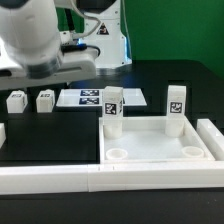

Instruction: Assemble square table

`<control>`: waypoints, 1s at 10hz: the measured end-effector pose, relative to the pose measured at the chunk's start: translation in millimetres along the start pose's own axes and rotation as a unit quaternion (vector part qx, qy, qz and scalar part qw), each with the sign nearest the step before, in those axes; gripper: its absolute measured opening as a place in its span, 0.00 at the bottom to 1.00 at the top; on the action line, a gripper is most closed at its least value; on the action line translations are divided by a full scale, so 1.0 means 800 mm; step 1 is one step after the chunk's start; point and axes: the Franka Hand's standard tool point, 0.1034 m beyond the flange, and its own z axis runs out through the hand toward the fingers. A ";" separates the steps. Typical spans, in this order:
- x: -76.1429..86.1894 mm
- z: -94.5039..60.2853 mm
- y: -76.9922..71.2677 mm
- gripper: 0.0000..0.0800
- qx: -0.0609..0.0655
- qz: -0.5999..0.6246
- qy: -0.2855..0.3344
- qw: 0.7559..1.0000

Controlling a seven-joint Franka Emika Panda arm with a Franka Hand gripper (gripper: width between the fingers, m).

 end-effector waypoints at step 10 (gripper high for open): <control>-0.005 0.053 0.004 0.81 0.008 -0.003 -0.057 0.998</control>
Offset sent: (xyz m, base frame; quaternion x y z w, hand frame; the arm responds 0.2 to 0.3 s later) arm 0.0000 0.0000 0.0000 0.0000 0.0000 0.0000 1.0000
